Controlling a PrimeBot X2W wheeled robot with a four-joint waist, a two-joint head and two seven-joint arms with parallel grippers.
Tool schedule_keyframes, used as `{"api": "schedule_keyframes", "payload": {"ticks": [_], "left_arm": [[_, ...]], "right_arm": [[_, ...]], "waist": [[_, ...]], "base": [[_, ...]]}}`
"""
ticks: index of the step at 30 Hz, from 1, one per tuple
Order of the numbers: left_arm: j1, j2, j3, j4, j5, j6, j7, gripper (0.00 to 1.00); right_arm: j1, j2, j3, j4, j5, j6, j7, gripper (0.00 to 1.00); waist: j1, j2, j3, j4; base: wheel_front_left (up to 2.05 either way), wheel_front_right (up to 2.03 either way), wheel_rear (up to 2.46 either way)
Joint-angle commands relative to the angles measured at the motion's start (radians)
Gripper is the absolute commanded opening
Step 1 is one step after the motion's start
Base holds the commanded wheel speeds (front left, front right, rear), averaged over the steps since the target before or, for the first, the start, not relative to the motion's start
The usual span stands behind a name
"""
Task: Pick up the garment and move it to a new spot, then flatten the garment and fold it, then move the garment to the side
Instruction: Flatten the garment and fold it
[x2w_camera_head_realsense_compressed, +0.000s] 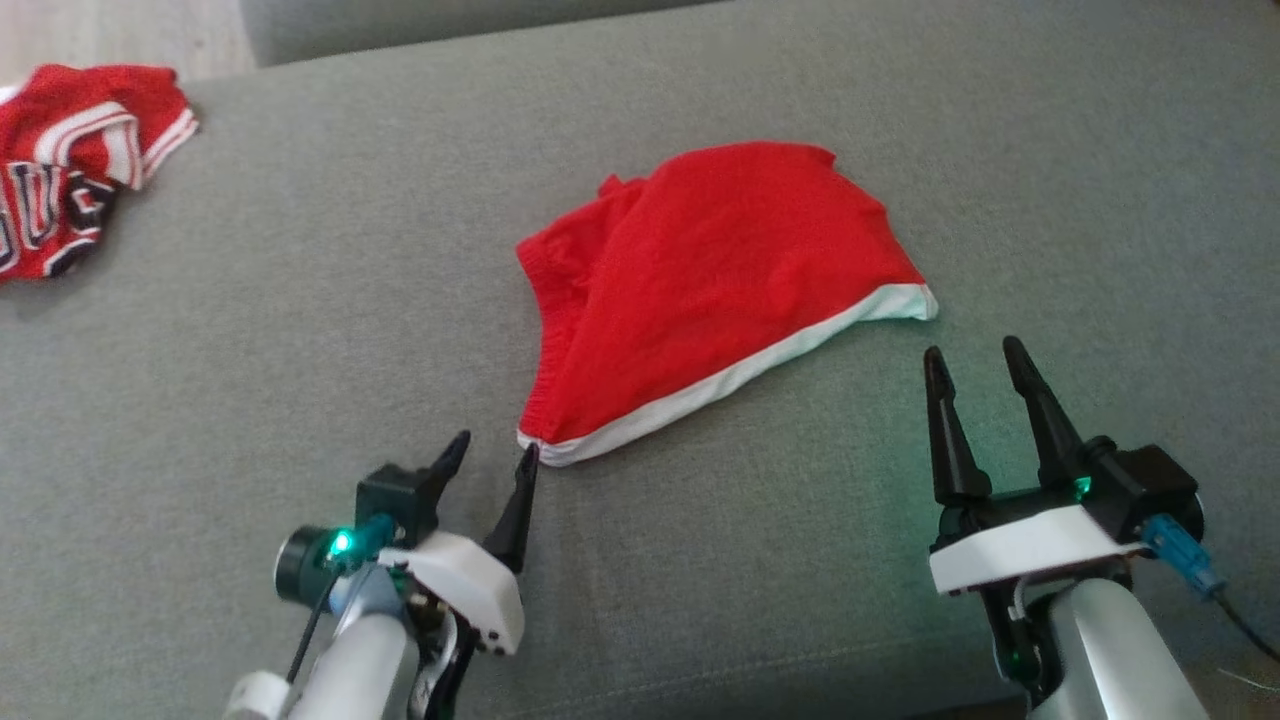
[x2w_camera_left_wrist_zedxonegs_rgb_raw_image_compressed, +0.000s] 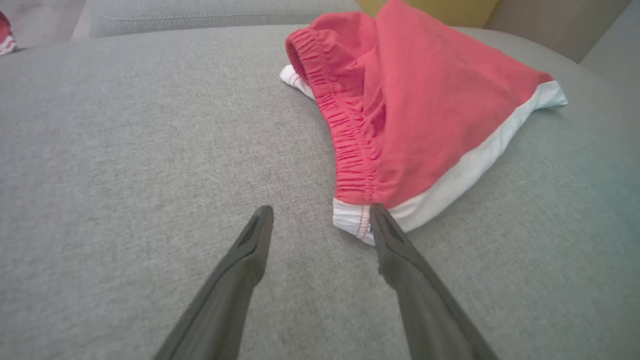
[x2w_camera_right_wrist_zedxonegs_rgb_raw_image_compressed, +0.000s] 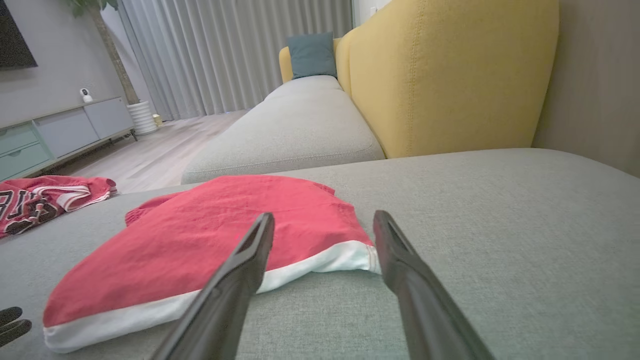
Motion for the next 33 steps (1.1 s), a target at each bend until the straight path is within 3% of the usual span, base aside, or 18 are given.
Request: {"api": "schedule_keyframes", "payload": {"ticks": [1, 13, 16, 21, 24, 26, 27, 30, 33], "left_arm": [[-0.052, 0.003, 0.023, -0.011, 0.004, -0.007, -0.007, 1.0], [-0.113, 0.008, -0.018, 0.069, 0.005, -0.035, -0.022, 1.0], [-0.119, 0.008, -0.034, 0.07, 0.007, -0.041, -0.028, 0.75], [-0.129, 0.012, -0.056, 0.072, 0.02, -0.042, -0.037, 0.49], [-0.135, 0.014, -0.063, 0.075, 0.024, -0.04, -0.04, 0.42], [-0.137, 0.016, -0.067, 0.075, 0.025, -0.038, -0.044, 0.26], [-0.137, 0.016, -0.067, 0.075, 0.025, -0.038, -0.044, 0.26], [-0.137, 0.019, -0.07, 0.073, 0.026, -0.035, -0.052, 0.04], [-0.129, 0.024, -0.063, 0.059, 0.019, -0.027, -0.063, 0.0]], "right_arm": [[-0.037, -0.005, 0.018, -0.036, 0.01, 0.008, -0.011, 1.0], [-0.044, -0.005, 0.01, -0.041, 0.013, 0.008, -0.011, 1.0], [-0.045, -0.005, 0.009, -0.041, 0.014, 0.008, -0.011, 1.0], [-0.046, -0.005, 0.013, -0.04, 0.015, 0.008, -0.011, 1.0], [-0.047, -0.005, 0.013, -0.04, 0.015, 0.008, -0.011, 1.0], [-0.047, -0.005, 0.012, -0.039, 0.015, 0.008, -0.011, 1.0], [-0.047, -0.005, 0.012, -0.039, 0.015, 0.008, -0.011, 1.0], [-0.047, -0.005, 0.006, -0.033, 0.013, 0.008, -0.011, 1.0], [-0.054, -0.005, -0.007, -0.018, -0.002, 0.008, -0.011, 1.0]], "waist": [[0.0, 0.0, 0.023, -0.019], [0.0, 0.0, 0.047, -0.032], [0.0, 0.0, 0.049, -0.029], [0.0, 0.0, 0.052, -0.029], [0.0, 0.0, 0.054, -0.03], [0.0, 0.0, 0.054, -0.031], [0.0, 0.0, 0.054, -0.031], [0.0, 0.0, 0.052, -0.029], [0.0, 0.0, 0.048, -0.023]], "base": [[0.0, 0.0, 0.0], [0.0, 0.0, 0.0], [0.0, 0.0, 0.0], [0.0, 0.0, 0.0], [0.0, 0.0, 0.0], [0.0, 0.0, 0.0], [0.0, 0.0, 0.0], [0.0, 0.0, 0.0], [0.0, 0.0, 0.0]]}}
